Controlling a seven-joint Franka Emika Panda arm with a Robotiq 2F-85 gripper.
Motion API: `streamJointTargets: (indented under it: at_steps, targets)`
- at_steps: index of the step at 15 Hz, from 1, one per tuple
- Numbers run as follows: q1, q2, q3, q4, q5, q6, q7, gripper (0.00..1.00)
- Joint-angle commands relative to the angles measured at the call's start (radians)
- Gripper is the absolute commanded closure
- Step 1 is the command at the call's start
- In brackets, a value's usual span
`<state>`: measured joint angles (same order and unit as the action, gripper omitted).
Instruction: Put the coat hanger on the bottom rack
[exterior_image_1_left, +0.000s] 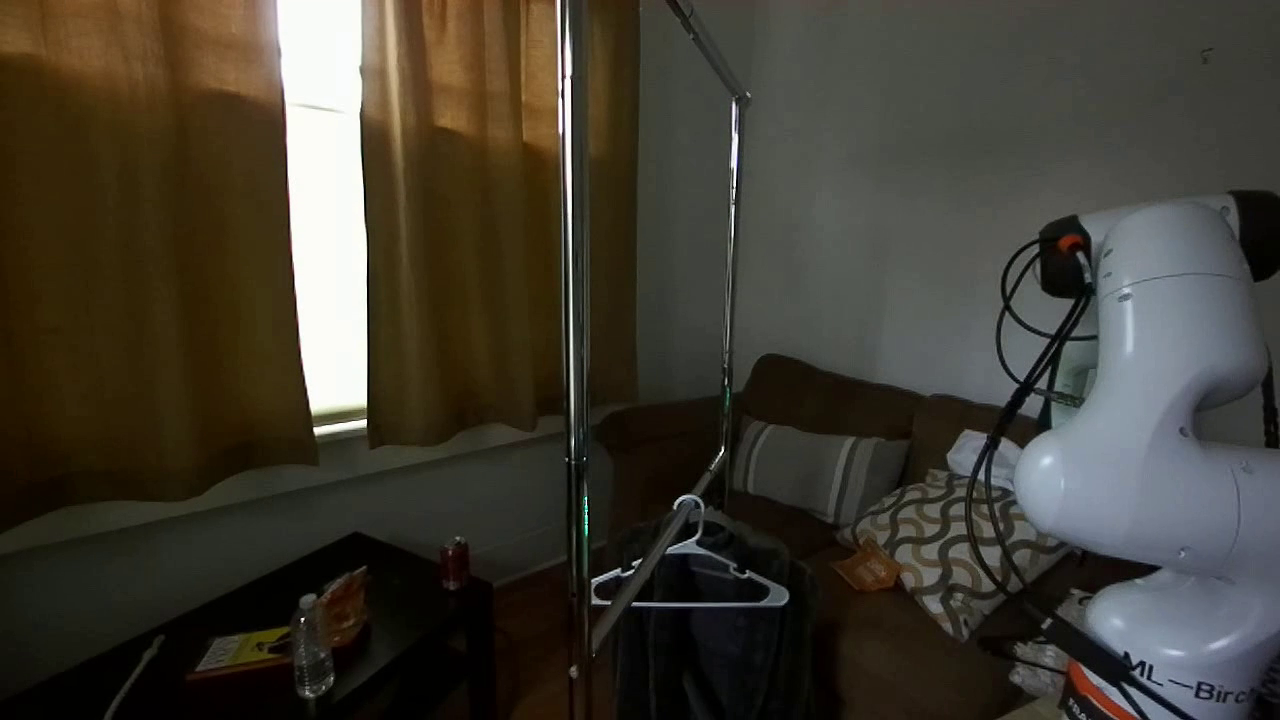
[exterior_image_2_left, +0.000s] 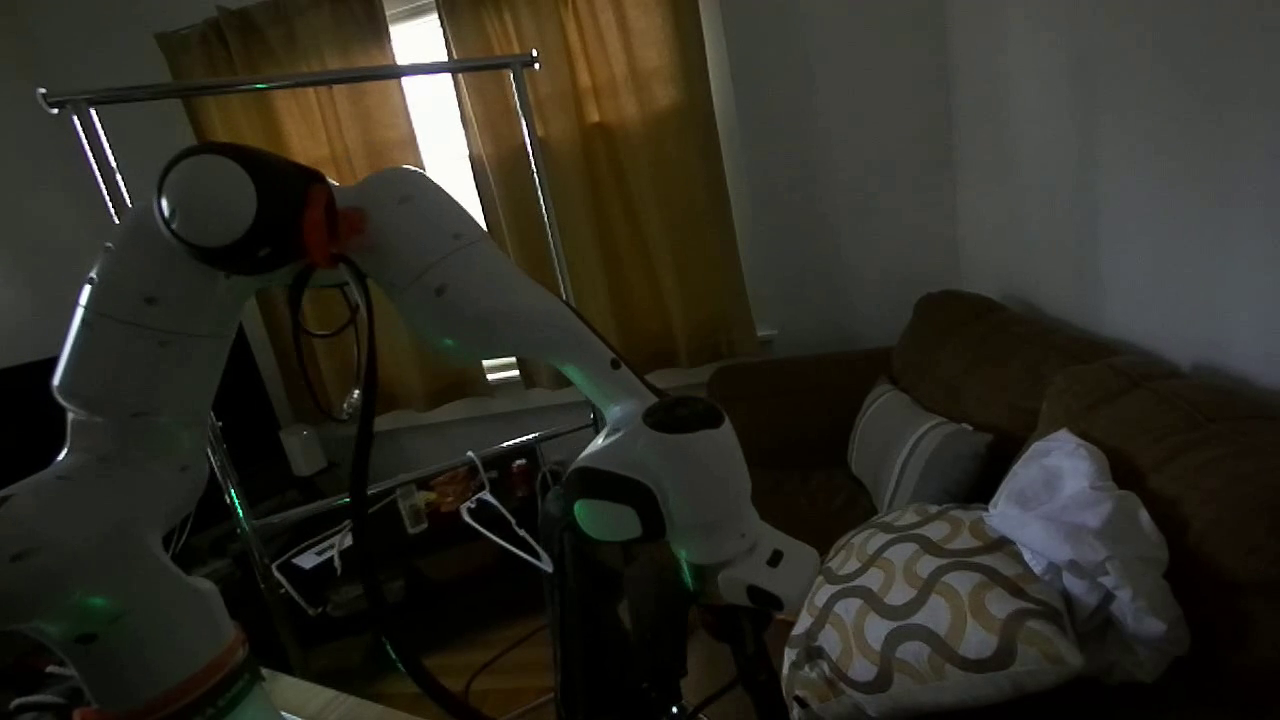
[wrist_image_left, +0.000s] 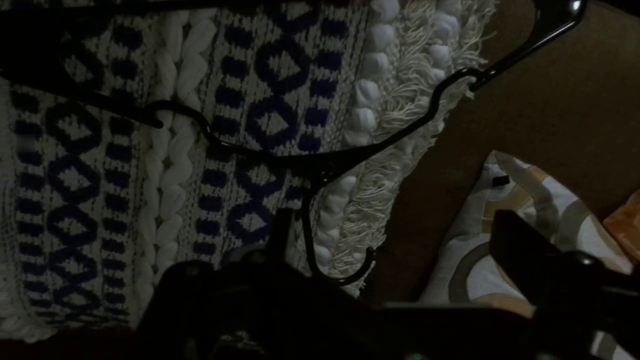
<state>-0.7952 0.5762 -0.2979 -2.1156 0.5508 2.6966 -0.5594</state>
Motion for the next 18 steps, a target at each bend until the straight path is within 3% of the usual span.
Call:
streamJointTargets:
  at_steps: [1, 5, 7, 10, 13, 18]
  targets:
    - [-0.075, 0.010, 0.071, 0.012, -0.082, 0.024, 0.066, 0.00]
    - [-0.099, 0.019, 0.098, 0.024, -0.121, 0.028, 0.089, 0.00]
    - [-0.013, 0.083, 0.016, 0.035, -0.180, 0.159, 0.229, 0.00]
    - [0.050, 0.175, -0.060, 0.065, -0.283, 0.277, 0.423, 0.00]
    - [0.083, 0.239, -0.098, 0.093, -0.338, 0.266, 0.523, 0.00]
    - [0.091, 0.330, -0.096, 0.152, -0.363, 0.284, 0.585, 0.00]
